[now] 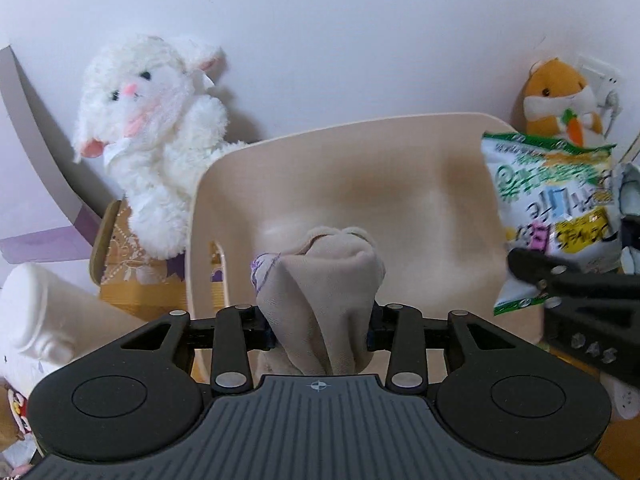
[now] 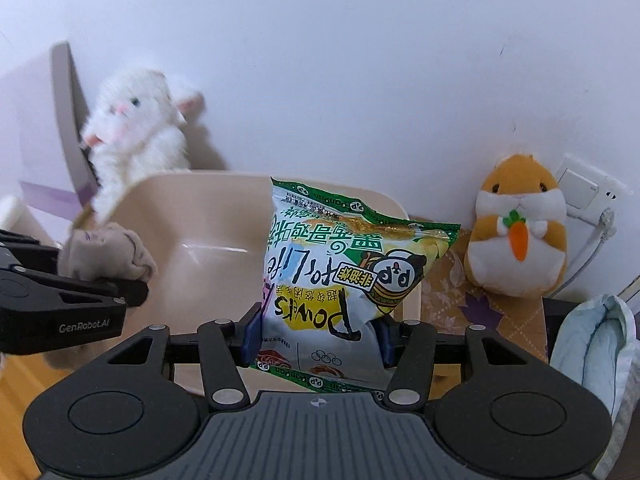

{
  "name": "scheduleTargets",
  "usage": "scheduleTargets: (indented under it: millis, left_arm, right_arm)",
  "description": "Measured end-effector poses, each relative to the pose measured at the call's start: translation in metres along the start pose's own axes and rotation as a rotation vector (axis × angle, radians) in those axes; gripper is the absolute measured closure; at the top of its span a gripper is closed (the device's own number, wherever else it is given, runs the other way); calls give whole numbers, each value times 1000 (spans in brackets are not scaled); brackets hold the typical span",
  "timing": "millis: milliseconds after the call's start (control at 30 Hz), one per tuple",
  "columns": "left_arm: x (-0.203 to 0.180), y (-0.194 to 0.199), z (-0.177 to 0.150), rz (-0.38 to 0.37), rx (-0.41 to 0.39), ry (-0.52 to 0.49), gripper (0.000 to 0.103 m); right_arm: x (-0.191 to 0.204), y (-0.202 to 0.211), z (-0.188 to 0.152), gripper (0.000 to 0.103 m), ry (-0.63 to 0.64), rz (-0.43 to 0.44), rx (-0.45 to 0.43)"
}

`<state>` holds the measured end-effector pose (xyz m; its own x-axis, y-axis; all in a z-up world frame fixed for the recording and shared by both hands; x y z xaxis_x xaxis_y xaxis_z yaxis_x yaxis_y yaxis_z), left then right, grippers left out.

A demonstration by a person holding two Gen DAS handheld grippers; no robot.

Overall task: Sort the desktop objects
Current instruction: 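Carry the sock and snack bag into the beige basket and release both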

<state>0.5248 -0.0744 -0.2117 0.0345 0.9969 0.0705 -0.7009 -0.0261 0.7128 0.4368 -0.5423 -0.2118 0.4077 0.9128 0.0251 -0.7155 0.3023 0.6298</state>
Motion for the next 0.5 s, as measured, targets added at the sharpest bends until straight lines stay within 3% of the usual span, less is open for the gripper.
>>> scheduleTargets:
  millis: [133,267,300,333,500]
  left_arm:
    - [-3,-19,-6,-3,28,4,52]
    - [-2,-29,-12,-12,37,38,33]
    - [-1,-30,-13,-5,34,44,30]
    - [0,-30,-13,0,34,48,26]
    - [1,-30,-15,-9,31,36,24]
  right_arm:
    - [-2,-25,-16,51,0,-17,54]
    - [-4,-38,-25,50,9,-27,80]
    - [-6,-38,-25,41,8,-34,82]
    - [-7,-39,-26,39,2,-32,81]
    - [-13,-36,-28,10,-16,-52,69]
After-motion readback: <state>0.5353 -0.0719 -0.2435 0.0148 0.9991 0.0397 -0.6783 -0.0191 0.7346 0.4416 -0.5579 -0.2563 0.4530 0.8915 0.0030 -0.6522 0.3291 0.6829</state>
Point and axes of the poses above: each gripper's, at about its wrist camera, not at the fingertips, and y roughly against the way its jaws point, x to its left, z to its top, the point moved 10 cm from there along -y, roughly the way its jaws point, and after that the axes turned 14 degrees about -x, right-handed, at the moved point
